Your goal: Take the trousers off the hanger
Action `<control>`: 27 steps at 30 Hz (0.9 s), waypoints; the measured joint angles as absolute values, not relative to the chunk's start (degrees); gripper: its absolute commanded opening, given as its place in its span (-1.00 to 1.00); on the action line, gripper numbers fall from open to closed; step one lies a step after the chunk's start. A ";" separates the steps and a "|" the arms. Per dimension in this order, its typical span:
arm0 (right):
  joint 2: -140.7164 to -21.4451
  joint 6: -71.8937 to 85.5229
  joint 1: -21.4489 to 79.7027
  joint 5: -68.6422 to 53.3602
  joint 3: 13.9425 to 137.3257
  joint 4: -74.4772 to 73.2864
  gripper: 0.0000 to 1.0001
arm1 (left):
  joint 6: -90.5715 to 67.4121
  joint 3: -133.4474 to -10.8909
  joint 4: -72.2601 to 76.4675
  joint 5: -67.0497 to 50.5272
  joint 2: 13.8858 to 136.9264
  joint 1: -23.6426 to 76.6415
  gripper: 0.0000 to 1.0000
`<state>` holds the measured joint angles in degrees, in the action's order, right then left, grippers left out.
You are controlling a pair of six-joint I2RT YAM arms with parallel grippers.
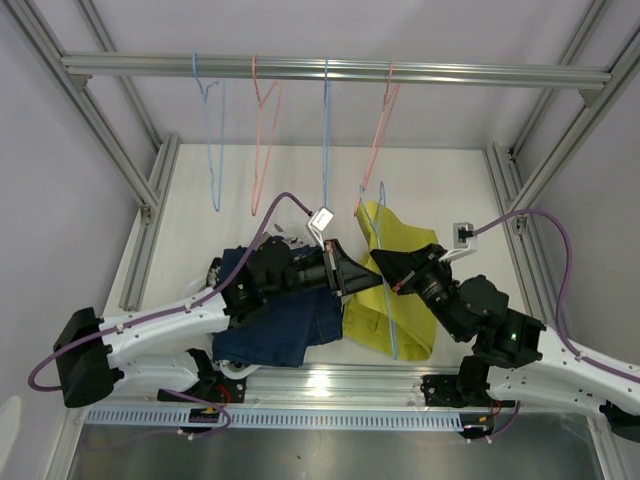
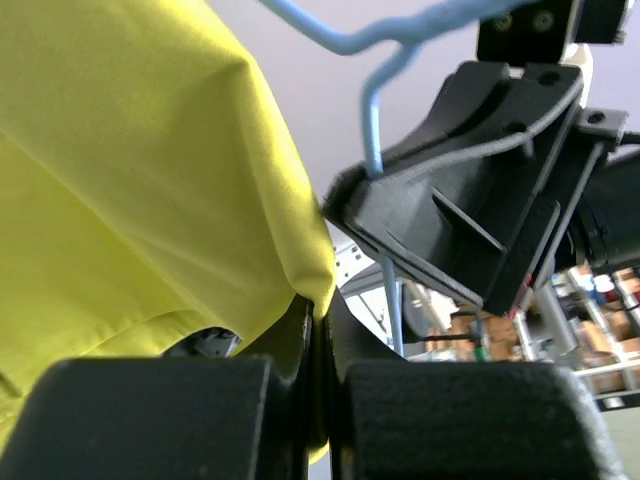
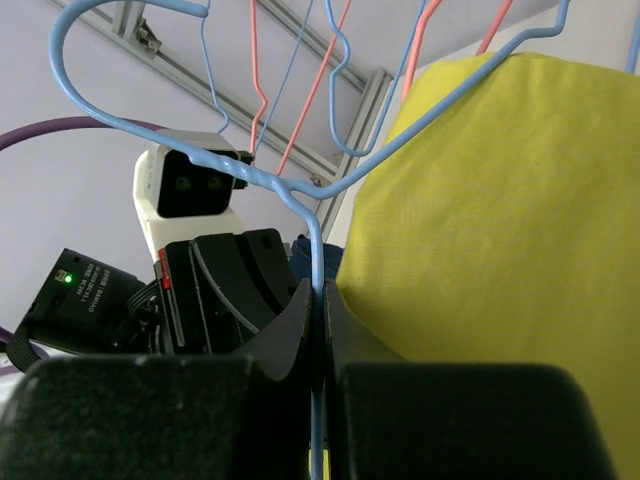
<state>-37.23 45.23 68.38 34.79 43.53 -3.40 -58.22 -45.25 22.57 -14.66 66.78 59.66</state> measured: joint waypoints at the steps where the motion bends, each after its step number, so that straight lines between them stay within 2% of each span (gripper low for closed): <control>1: -37.08 45.30 68.38 34.85 43.46 -3.44 -1.00 | -57.30 -45.60 21.23 -14.63 66.24 59.66 -0.99; 7: -32.49 46.39 68.38 35.94 41.45 -4.36 -1.00 | -50.87 -49.36 9.74 -12.49 59.40 59.81 -0.99; 15: -26.20 49.15 68.38 38.74 35.29 -6.52 -1.00 | -41.87 -61.36 -3.92 -7.81 50.33 59.86 -0.99; 27: -23.11 53.01 68.38 42.22 28.88 -11.49 -1.00 | -31.55 -92.88 -22.90 -4.75 57.84 55.83 -0.99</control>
<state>-23.11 53.01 68.38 42.22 28.88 -11.49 -31.55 -92.88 -22.90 -4.75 57.84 55.83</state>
